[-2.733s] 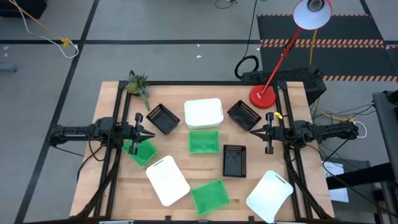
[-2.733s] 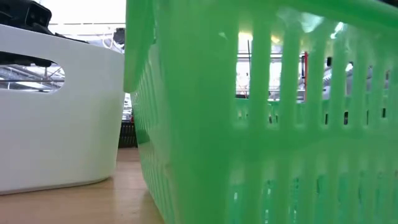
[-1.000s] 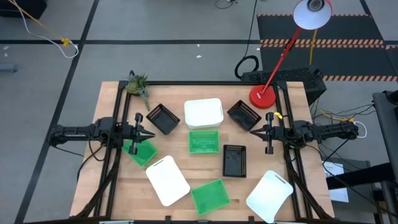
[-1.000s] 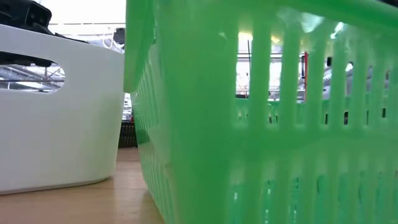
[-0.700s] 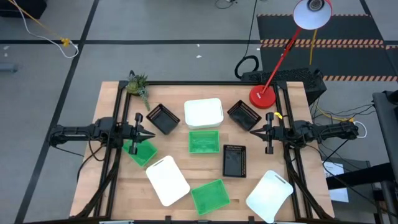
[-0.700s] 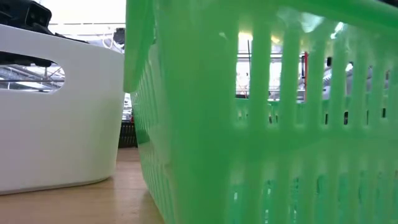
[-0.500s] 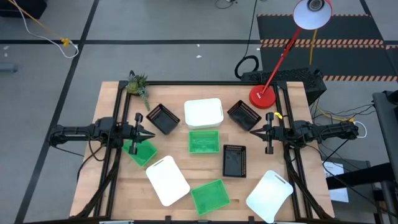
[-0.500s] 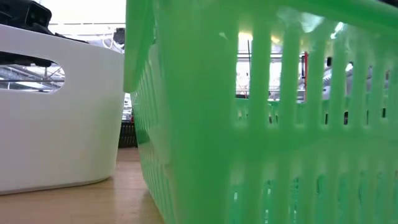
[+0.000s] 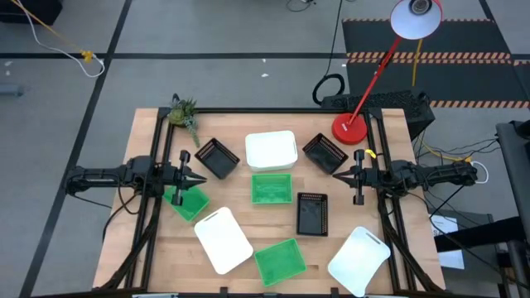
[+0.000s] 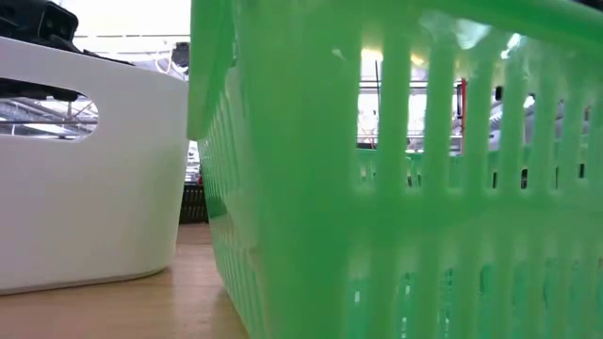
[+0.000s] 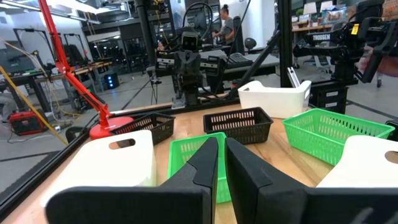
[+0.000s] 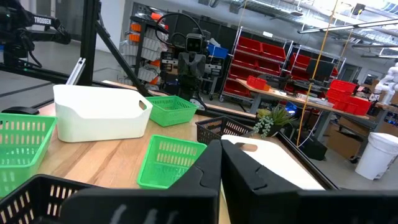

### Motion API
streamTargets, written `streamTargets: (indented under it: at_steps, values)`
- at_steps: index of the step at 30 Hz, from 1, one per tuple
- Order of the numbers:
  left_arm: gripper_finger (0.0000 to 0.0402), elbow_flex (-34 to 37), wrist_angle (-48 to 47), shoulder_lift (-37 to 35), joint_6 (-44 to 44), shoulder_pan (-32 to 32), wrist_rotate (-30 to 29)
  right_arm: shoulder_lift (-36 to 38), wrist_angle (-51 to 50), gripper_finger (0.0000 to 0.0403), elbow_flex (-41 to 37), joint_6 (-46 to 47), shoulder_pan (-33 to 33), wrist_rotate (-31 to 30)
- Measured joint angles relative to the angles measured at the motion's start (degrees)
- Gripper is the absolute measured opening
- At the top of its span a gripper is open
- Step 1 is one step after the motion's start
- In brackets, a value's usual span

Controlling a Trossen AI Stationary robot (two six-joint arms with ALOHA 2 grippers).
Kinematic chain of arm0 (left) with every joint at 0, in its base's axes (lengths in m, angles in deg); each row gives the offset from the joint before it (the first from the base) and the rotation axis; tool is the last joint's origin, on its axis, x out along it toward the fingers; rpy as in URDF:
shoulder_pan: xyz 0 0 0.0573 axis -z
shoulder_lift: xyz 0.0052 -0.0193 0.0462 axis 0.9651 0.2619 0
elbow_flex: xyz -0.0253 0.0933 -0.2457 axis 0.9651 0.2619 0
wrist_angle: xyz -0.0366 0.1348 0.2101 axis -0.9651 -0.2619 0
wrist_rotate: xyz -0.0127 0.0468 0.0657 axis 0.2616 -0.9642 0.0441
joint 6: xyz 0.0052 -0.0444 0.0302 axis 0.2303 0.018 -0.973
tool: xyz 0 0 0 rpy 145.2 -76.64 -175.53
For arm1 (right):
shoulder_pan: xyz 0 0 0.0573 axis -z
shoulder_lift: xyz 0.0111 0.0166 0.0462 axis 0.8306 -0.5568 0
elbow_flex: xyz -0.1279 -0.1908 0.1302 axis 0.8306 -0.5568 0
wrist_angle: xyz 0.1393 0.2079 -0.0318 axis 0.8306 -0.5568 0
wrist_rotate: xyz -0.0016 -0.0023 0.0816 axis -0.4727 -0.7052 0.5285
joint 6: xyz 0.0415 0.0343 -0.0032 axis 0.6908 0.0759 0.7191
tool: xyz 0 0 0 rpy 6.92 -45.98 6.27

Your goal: Stack baskets by color

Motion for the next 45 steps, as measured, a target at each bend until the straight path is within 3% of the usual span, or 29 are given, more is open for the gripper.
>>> streamTargets:
  at_steps: [15,20,25,34,40,45]
  values:
    - [0.0032,0.0,3.5,0.0,7.4,0.0,0.0,0.0,0.0,0.0000,0.0,0.0,0.0,0.0]
    - [0.0005,-0.6,3.3,0.1,9.0,0.0,0.0,0.0,0.0,0.0000,0.0,0.0,0.0,0.0]
    - [0.0003,-4.0,3.3,2.0,7.6,0.0,-0.1,0.0,0.7,0.0000,0.0,-0.3,0.0,-0.1]
    - [0.0003,-20.5,-7.2,11.5,4.0,0.0,-1.3,0.0,1.8,0.0000,0.0,-0.4,0.0,-0.1]
    - [0.0010,-38.7,-19.5,21.3,1.4,0.0,-3.5,0.0,2.1,0.0000,0.0,1.6,0.0,-0.1]
    - [0.0003,-53.0,-26.7,30.5,4.0,0.0,-3.6,0.0,2.1,0.0000,0.0,1.5,0.0,-0.1]
